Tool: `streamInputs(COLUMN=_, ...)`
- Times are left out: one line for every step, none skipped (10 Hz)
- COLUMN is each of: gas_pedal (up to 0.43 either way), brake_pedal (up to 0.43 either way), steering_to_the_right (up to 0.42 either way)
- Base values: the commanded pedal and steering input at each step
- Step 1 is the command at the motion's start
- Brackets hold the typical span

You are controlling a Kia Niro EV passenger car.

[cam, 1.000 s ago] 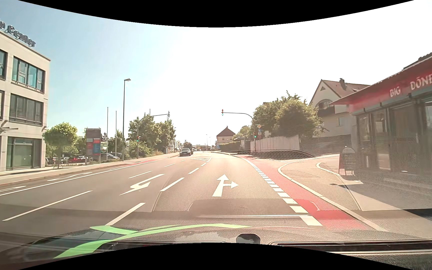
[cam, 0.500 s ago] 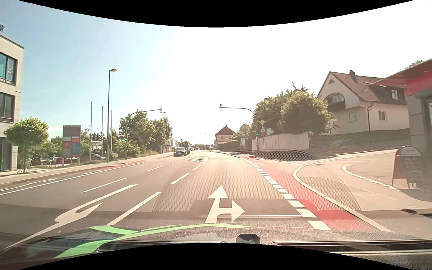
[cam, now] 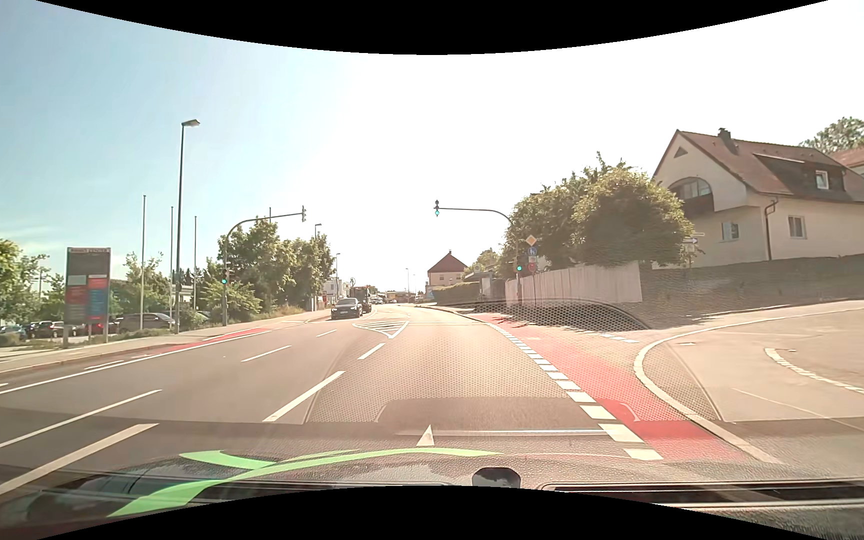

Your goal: Follow the waypoints while adhering to traffic rules and regulations

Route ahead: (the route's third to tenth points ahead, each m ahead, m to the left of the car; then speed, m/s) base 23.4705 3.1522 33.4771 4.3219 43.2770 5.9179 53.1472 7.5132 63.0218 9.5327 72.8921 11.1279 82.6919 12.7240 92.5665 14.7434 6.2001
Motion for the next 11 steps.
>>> streamInputs(gas_pedal=0.280, brake_pedal=0.000, steering_to_the_right=0.002)
streamInputs(gas_pedal=0.280, brake_pedal=0.000, steering_to_the_right=-0.001)
streamInputs(gas_pedal=0.287, brake_pedal=0.000, steering_to_the_right=-0.006)
streamInputs(gas_pedal=0.287, brake_pedal=0.000, steering_to_the_right=-0.010)
streamInputs(gas_pedal=0.287, brake_pedal=0.000, steering_to_the_right=-0.011)
streamInputs(gas_pedal=0.287, brake_pedal=0.000, steering_to_the_right=-0.011)
streamInputs(gas_pedal=0.287, brake_pedal=0.000, steering_to_the_right=-0.011)
streamInputs(gas_pedal=0.287, brake_pedal=0.000, steering_to_the_right=-0.011)
streamInputs(gas_pedal=0.287, brake_pedal=0.000, steering_to_the_right=-0.014)
streamInputs(gas_pedal=0.287, brake_pedal=0.000, steering_to_the_right=-0.018)
streamInputs(gas_pedal=0.287, brake_pedal=0.000, steering_to_the_right=-0.019)
